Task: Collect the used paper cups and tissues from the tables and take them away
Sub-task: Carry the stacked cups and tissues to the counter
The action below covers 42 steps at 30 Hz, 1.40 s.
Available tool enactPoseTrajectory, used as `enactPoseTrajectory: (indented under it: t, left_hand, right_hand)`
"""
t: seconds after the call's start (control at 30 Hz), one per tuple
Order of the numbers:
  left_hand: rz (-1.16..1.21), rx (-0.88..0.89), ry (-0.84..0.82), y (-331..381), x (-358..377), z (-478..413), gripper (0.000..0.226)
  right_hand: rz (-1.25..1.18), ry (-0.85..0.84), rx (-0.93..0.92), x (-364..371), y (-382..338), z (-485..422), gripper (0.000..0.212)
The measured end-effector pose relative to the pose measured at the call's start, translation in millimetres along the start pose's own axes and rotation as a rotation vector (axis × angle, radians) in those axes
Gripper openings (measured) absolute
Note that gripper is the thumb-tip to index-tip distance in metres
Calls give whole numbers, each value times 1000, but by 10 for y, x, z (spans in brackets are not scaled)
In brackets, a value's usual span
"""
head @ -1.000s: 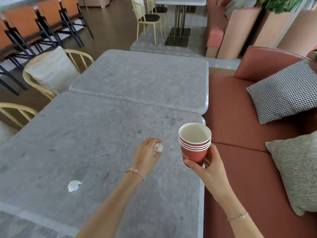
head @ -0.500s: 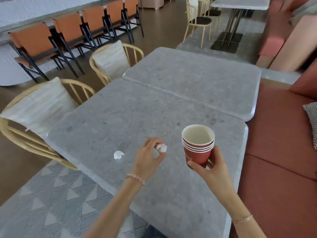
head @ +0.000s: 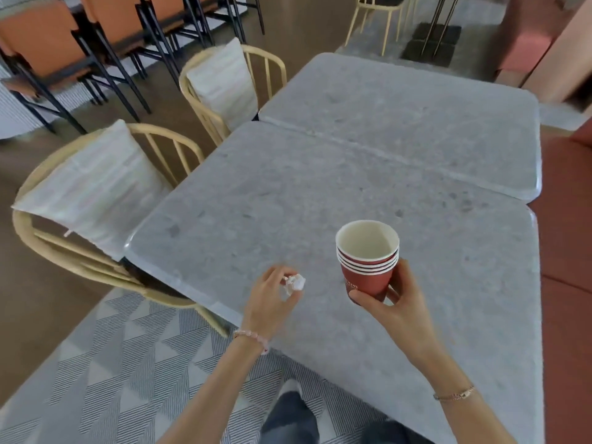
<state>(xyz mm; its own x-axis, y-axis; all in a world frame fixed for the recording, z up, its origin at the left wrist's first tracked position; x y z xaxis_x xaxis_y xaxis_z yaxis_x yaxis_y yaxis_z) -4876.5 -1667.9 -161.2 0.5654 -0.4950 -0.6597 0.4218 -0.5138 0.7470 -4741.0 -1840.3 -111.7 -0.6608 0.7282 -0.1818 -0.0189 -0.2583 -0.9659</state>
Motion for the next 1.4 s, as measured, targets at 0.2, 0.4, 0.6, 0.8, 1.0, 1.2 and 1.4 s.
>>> enactPoseTrajectory:
  t: [0.2, 0.4, 0.6, 0.8, 1.0, 1.2, 1.4]
  left_hand:
    - [-19, -22, -137, -579, 0, -13, 22]
    - [-23, 45, -197, -733, 159, -78, 28]
    - [-3, 57, -256, -708, 296, -165, 35]
    - [46, 120, -305, -695, 324, -217, 43]
    - [-46, 226, -338, -691, 213, -356, 65]
    - [-146, 280, -555, -655, 445, -353, 98]
    - [-107, 314, -484, -626, 489, -327, 79]
  right_hand:
    - [12, 82, 30, 458, -12, 45, 66]
    - [28, 137, 63, 587, 25, 83, 66]
    - [22, 184, 94, 547, 52, 42, 65]
    - [25, 189, 106, 551, 79, -19, 67]
    - [11, 183, 122, 552, 103, -63, 65]
    - [13, 177, 134, 535, 122, -76, 67]
    - [14, 163, 136, 506, 125, -90, 65]
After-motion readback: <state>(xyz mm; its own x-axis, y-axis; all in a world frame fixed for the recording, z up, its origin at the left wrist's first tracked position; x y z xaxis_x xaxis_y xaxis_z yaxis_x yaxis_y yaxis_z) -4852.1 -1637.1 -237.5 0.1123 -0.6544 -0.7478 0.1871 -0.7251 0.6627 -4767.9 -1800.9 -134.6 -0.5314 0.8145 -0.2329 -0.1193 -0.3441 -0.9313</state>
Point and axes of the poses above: each hand's wrist, its own z-axis away from the middle knuckle, its own x-axis out of the palm, y = z × x, the point moved 7 cm from there along -z, towards the middle knuckle, and after that the axes turned 3 degrees about x, right-handed, at the moved point
